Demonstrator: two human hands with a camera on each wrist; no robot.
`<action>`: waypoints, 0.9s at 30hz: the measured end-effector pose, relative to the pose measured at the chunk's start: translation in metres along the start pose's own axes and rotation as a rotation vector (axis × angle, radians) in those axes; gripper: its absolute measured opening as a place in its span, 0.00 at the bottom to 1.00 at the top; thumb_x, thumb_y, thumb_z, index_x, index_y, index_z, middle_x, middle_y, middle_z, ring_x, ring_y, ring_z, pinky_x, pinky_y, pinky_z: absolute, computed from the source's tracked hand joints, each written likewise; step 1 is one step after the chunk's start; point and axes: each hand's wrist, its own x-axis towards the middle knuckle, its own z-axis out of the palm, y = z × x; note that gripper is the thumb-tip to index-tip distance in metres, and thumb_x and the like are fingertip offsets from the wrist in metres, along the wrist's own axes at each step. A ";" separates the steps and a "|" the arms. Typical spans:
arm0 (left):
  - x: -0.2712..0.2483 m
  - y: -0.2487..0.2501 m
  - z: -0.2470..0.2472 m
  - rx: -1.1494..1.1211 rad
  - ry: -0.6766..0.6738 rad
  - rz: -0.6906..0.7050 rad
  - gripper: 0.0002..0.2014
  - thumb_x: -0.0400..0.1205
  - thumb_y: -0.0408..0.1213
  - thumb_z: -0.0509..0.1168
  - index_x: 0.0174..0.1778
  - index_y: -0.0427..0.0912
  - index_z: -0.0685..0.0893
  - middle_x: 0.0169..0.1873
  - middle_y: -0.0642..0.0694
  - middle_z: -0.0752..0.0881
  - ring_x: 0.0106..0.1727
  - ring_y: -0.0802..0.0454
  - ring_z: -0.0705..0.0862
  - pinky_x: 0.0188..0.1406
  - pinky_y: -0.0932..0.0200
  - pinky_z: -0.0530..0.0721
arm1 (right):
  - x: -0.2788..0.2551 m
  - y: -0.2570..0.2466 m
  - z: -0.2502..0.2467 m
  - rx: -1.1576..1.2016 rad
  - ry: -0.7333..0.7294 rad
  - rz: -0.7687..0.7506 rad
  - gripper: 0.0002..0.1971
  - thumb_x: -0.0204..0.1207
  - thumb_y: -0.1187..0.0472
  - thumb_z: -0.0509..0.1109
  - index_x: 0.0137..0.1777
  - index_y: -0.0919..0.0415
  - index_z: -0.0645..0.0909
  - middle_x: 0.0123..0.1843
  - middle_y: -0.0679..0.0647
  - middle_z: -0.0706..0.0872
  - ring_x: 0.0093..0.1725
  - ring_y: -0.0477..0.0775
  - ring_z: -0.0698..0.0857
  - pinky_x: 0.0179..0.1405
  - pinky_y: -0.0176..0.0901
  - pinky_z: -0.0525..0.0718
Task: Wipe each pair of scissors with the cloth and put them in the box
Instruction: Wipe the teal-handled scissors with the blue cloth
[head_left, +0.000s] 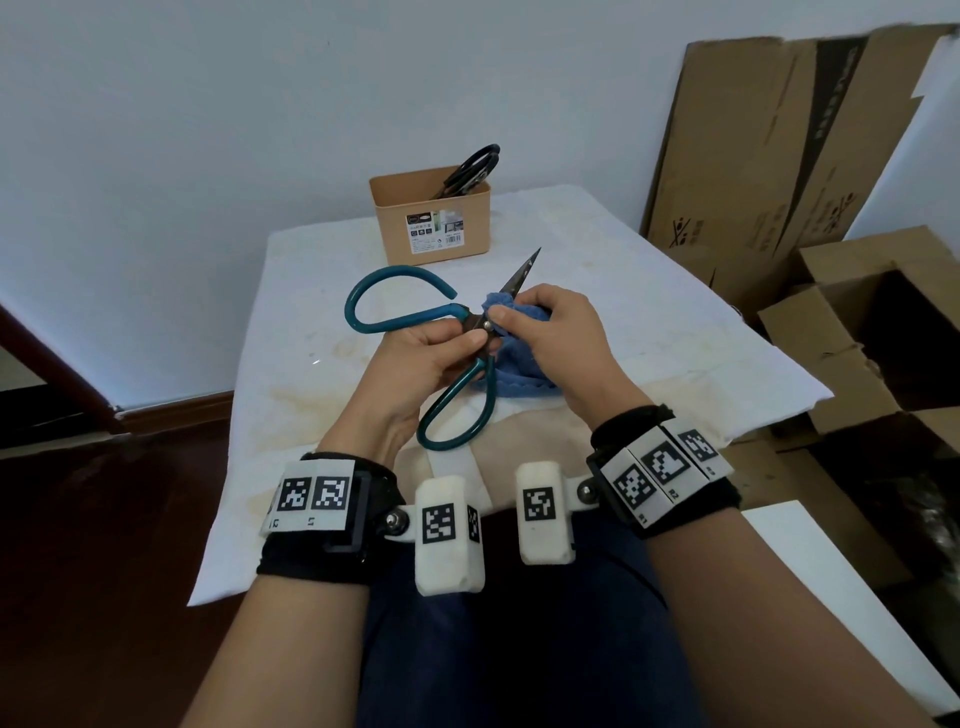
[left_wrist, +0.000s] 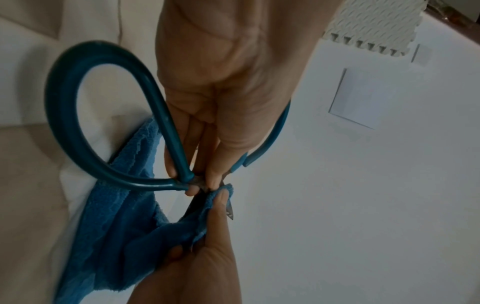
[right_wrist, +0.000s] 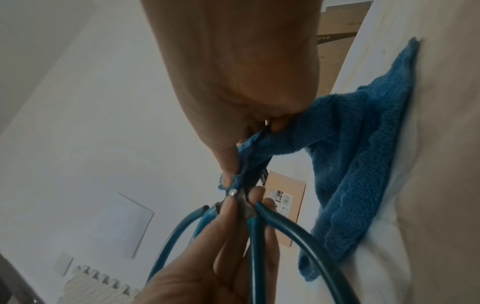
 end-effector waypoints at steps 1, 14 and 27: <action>0.000 0.001 0.000 0.002 -0.004 0.001 0.09 0.84 0.28 0.67 0.56 0.35 0.89 0.44 0.44 0.93 0.46 0.55 0.92 0.44 0.65 0.87 | 0.000 0.000 0.000 -0.001 0.001 -0.003 0.09 0.75 0.55 0.76 0.41 0.59 0.83 0.43 0.56 0.87 0.46 0.51 0.83 0.49 0.44 0.83; 0.002 0.002 -0.001 0.008 -0.034 -0.020 0.10 0.85 0.27 0.66 0.58 0.29 0.87 0.45 0.40 0.93 0.47 0.52 0.92 0.50 0.60 0.90 | 0.000 0.000 -0.003 -0.012 -0.005 0.022 0.09 0.80 0.56 0.70 0.44 0.62 0.85 0.35 0.46 0.83 0.35 0.41 0.79 0.36 0.34 0.75; -0.001 -0.001 -0.011 -0.049 -0.001 -0.106 0.05 0.85 0.30 0.66 0.49 0.36 0.88 0.48 0.38 0.93 0.44 0.49 0.92 0.41 0.63 0.89 | 0.000 -0.001 -0.017 0.110 0.175 -0.053 0.05 0.79 0.54 0.71 0.48 0.53 0.87 0.41 0.50 0.89 0.44 0.43 0.86 0.53 0.44 0.86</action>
